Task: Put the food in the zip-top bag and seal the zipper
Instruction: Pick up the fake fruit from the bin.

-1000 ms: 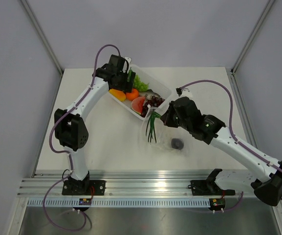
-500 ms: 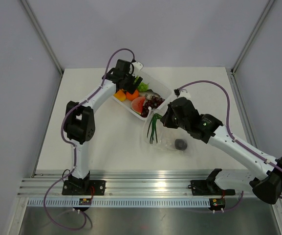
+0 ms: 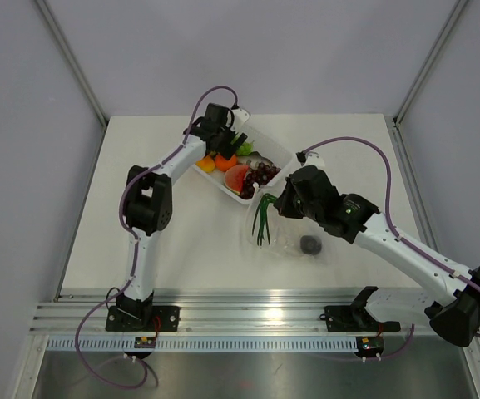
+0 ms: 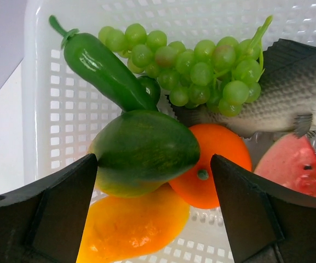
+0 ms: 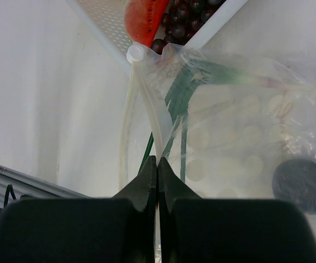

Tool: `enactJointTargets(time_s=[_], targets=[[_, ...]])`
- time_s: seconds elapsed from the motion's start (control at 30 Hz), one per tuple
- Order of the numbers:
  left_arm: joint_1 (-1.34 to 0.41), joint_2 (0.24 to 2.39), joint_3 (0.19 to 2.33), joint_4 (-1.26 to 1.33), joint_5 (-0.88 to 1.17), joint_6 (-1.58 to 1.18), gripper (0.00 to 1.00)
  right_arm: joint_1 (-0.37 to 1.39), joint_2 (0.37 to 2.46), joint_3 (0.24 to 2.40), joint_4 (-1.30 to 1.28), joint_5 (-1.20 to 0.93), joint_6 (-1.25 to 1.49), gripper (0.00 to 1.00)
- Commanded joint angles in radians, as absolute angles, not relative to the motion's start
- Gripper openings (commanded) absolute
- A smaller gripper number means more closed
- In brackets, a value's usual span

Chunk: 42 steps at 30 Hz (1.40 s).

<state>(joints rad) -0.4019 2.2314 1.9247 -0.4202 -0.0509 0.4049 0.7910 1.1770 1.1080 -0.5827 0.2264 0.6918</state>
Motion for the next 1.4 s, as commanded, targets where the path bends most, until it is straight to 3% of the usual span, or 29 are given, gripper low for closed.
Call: enactJointTargets(time_s=[0.0, 0.5, 0.73, 0.77, 0.93, 1.37], targets=[[-0.399, 2.252, 1.976, -0.356, -0.093, 0.426, 0.88, 0.795, 1.155, 1.106, -0.591, 0.264, 0.677, 0.00], [-0.402, 2.309, 1.965, -0.276, -0.213, 0.437, 0.74, 0.795, 1.169, 1.108, -0.592, 0.270, 0.666, 0.00], [-0.422, 2.280, 1.936, -0.258, -0.256, 0.457, 0.40, 0.795, 1.175, 1.109, -0.592, 0.270, 0.667, 0.00], [-0.431, 2.269, 1.927, -0.246, -0.262, 0.460, 0.30, 0.795, 1.175, 1.109, -0.592, 0.270, 0.667, 0.00], [-0.459, 2.169, 1.870, -0.258, -0.287, 0.472, 0.02, 0.795, 1.178, 1.108, -0.584, 0.270, 0.667, 0.00], [-0.483, 1.836, 1.778, -0.408, -0.227, 0.243, 0.00, 0.795, 1.177, 1.095, -0.549, 0.244, 0.678, 0.00]])
